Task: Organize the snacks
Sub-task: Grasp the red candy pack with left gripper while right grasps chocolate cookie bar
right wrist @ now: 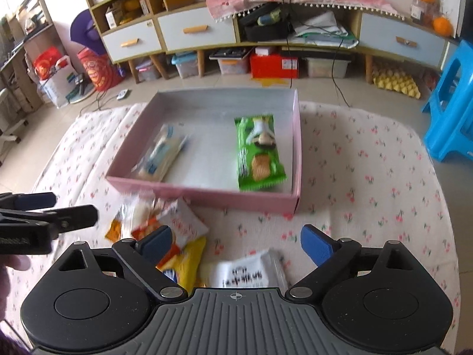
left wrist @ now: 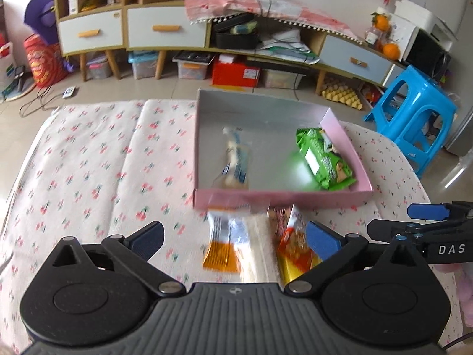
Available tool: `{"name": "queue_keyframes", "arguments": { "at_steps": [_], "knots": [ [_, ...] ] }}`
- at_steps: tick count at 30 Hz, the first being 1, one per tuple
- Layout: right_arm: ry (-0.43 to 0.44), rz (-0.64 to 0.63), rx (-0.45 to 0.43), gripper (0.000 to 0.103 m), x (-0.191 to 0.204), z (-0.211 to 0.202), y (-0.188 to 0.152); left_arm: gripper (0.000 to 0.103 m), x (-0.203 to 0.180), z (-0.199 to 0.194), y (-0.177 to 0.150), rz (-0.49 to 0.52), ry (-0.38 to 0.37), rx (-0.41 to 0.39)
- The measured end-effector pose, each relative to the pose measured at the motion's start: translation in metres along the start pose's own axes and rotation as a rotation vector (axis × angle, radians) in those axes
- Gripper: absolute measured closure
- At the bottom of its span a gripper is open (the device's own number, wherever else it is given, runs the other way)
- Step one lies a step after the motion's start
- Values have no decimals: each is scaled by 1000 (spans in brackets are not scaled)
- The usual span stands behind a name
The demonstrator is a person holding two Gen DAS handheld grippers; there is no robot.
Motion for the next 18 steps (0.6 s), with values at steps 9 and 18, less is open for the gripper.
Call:
{"name": "queue_keyframes", "arguments": {
  "at_steps": [9,18],
  "knots": [
    [93,-46,-65,8,-5,-19,-27,1,11,-4,-36,1,-1,1],
    [179,-227,-137,8,19,-40,-55,1,13,-22,-66,70,-41,26]
  ]
}}
Point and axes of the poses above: each gripper's, at about its wrist camera, not at the fingertips, and z roughly the way its jaws point, x to its left, y to its top, the point moved 7 cm from there along z, roughly the way its jaws point
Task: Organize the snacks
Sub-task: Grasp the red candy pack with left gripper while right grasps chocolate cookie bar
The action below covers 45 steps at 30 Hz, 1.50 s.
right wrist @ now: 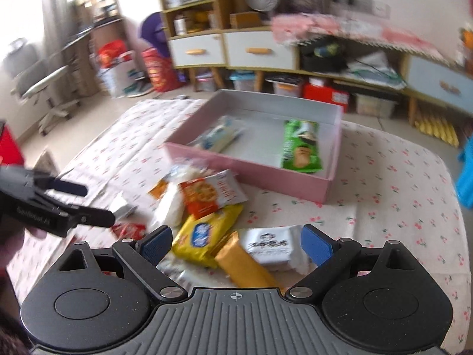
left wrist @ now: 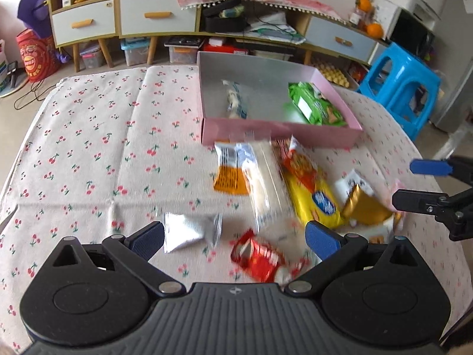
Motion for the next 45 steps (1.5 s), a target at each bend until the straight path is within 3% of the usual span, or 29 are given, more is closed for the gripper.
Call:
{"name": "queue_keyframes", "arguments": {
  "at_steps": [4,9,16,21,30,37,45],
  "knots": [
    [22,-126,9,8,21,1,-15,4,3,-5,-18,-4,-13,49],
    [64,-263,37,8,43,5,-28,11,0,-8,-36,80,-76,90],
    [106,-355,98,10,56,16,-41,19,-6,-6,-53,160,-128,124],
    [78,-347,162,12,49,31,-49,30,-5,-3,-61,175,-126,171],
    [47,-338,261,18,43,39,-65,35,0,0,-79,196,-112,250],
    [94,-263,361,27,47,38,-75,34,-3,-6,-83,214,-136,257],
    [93,-281,323,27,63,35,-74,32,-4,-8,-69,211,-103,162]
  ]
}}
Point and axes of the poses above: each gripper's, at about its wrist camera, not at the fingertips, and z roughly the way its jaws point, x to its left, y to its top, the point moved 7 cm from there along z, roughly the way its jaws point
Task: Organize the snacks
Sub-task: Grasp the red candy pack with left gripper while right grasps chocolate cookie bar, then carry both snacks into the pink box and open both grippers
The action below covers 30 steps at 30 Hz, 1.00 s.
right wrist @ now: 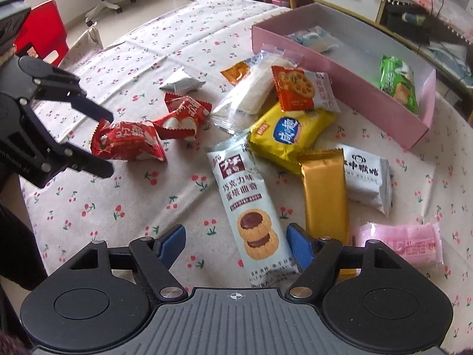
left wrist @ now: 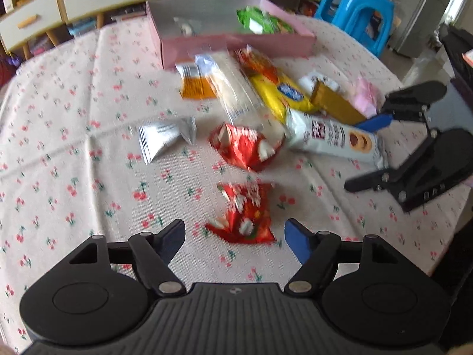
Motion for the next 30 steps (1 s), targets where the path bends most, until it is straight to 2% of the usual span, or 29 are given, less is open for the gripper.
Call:
{"name": "queue_keyframes", "arguments": {
  "at_steps": [3,7,13,16,17,30],
  "knots": [
    [-10,-11,-9,27,3,3,3,40,0,2,7,0,13,-21],
    [-30,-6,-6,47,2,8,5,53,-2,9,10,-13,15,-9],
    [-38,10,-12,61,0,11,6,60,-3,14,10,-21,22,5],
    [-36,17,-18,71,0,11,7,68,-2,14,10,-45,9,13],
    [-32,25,-17,72,0,11,7,75,-1,14,10,-57,-1,17],
    [28,193,10,73,-8,5,9,76,4,1,12,-124,-25,15]
  ]
}}
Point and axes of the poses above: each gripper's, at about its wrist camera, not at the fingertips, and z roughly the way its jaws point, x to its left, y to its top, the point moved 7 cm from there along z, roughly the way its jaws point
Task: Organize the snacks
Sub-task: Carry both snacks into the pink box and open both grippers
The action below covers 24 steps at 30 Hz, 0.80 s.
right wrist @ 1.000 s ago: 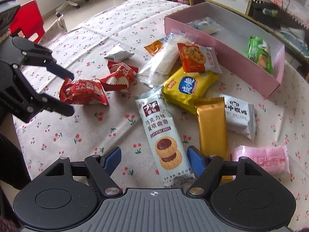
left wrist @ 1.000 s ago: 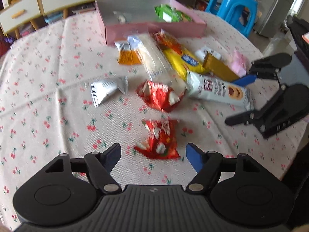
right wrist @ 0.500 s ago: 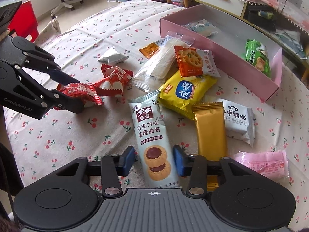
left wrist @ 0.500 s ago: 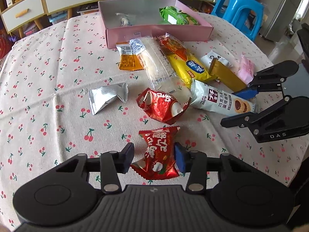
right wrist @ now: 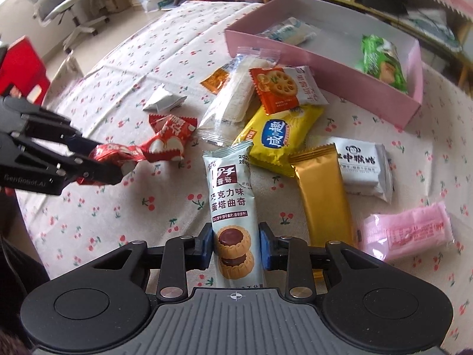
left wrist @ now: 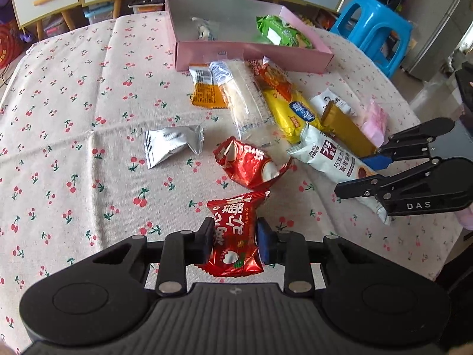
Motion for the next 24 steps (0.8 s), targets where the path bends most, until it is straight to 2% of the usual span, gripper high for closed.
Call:
{"name": "queue_keyframes", "arguments": {
  "at_steps": [11,18,24],
  "knots": [
    [47,113,-59,73,-6,-25,17,76,-6,-20,20,-53,-55,-77],
    [36,195,-118,73,-22,-37,41,77,-11,-23,51,-105,-75,-144],
    [24,289,-163,73,-47,-40,65,77,-10,-11,84,-195,-69,-184]
  ]
}}
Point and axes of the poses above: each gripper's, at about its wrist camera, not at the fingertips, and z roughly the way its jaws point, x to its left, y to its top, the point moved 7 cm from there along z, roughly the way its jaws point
